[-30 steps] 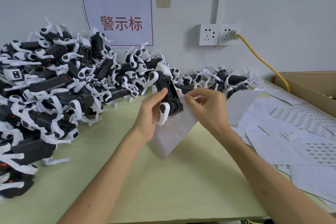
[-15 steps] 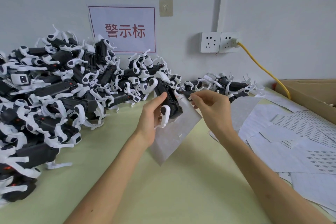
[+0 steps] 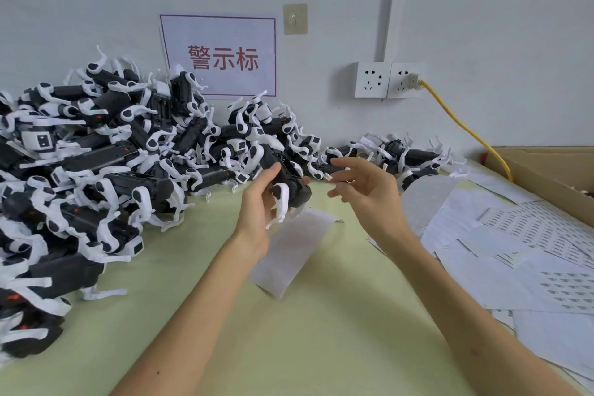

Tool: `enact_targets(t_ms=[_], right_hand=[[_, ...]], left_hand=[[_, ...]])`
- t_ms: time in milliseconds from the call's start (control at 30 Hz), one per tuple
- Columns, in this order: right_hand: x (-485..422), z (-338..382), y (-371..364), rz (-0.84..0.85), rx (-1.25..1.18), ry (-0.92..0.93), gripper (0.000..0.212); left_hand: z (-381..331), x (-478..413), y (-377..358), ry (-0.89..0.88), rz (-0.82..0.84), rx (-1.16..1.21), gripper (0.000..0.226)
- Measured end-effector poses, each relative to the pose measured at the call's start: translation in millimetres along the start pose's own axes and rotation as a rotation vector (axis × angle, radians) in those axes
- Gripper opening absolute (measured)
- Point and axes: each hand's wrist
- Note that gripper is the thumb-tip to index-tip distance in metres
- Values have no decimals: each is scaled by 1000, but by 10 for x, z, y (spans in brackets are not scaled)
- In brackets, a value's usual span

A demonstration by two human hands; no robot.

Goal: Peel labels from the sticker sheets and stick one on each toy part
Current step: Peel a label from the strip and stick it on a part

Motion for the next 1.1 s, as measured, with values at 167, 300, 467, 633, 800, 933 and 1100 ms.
enact_targets(t_ms=[167,300,467,633,800,933,1100], right_hand=[[16,3,6,27,24,14,39],[25,10,6,3,59,26,28],[27,1,-15,-29,66,9,27],[21,-11,-15,-45,47,11,34],[11,15,1,-64,-17,-36,31],[12,49,19,11,-112,-195,11],[35,81,0,165,-294,-335,5]], left_hand=[[0,33,-29,-32,177,54,61],[-29,89,-35,-48,263,44,62],[-68,124,-69,-62,308,71,68],[-17,97,-98,25,251,140,37],[-33,112,-123,44,195,175,33],[-36,116,-116,31,147,204,33],[-60,125,-121,35,150,245,36]])
Point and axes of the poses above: each hand's wrist, its own x-axis away from the middle knuckle, its own y-axis out of the back of the hand, z = x × y, and after that the axes turned 6 degrees about -y, right-handed
